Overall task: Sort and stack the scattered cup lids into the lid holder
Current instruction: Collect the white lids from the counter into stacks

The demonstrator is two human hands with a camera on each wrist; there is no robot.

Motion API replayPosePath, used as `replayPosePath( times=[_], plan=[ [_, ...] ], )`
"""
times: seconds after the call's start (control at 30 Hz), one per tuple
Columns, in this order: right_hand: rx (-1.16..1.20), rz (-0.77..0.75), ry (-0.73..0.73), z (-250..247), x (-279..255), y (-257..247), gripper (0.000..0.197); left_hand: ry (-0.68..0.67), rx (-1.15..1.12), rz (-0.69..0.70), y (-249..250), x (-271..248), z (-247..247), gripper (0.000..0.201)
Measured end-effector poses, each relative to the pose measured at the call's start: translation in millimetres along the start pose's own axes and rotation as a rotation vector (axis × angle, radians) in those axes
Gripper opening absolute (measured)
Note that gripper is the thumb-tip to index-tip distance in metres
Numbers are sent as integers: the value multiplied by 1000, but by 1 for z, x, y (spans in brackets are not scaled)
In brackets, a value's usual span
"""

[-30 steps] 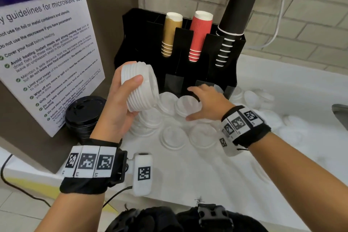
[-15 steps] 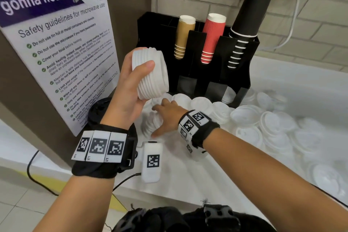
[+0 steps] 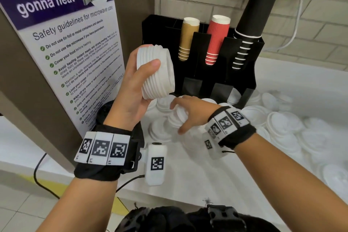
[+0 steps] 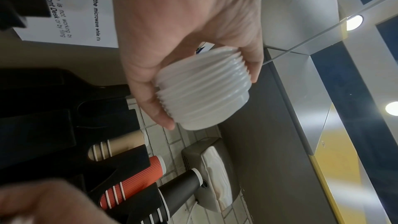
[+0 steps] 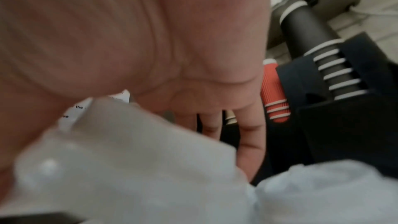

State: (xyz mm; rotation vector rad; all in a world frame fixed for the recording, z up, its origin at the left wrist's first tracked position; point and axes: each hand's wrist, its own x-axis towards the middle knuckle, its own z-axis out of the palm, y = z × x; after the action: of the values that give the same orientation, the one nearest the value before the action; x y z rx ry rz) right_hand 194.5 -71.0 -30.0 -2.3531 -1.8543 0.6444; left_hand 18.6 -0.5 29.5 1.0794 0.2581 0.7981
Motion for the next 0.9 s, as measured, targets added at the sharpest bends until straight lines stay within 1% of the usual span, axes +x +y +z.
replayPosePath(
  times=[0.1,0.2,0.37,0.47,0.53,0.57,0.63,0.73,0.8,0.9],
  plan=[
    [-42,25,-67,-5,-14,13,84,-11,-2,-4,-1,0,0,68],
    [17,-29,-73,-3,-22,18,83,-10,5,-2,-3,-1,2,69],
    [134,-103,-40,11,-24,10,75,3,6,11,-6,-2,4,61],
    [114,-177,-93,20,-22,-2,71,14,-4,15,-6,-3,5,61],
    [86,-215,-108,24,-21,-5,76,22,-14,16,-7,-4,6,62],
    [77,-205,-95,23,-22,-3,80,24,-19,18,-7,-4,6,62],
    [31,-138,-61,13,-22,6,88,27,-22,20,-7,-5,6,60],
    [-165,-22,-60,-2,-25,22,95,38,-18,22,-7,-6,7,65],
    [-206,-17,-22,-4,-24,21,92,47,-24,30,-7,-6,8,66],
    [-88,-91,2,6,-9,-2,79,56,-26,44,-7,-6,9,62]
  ],
)
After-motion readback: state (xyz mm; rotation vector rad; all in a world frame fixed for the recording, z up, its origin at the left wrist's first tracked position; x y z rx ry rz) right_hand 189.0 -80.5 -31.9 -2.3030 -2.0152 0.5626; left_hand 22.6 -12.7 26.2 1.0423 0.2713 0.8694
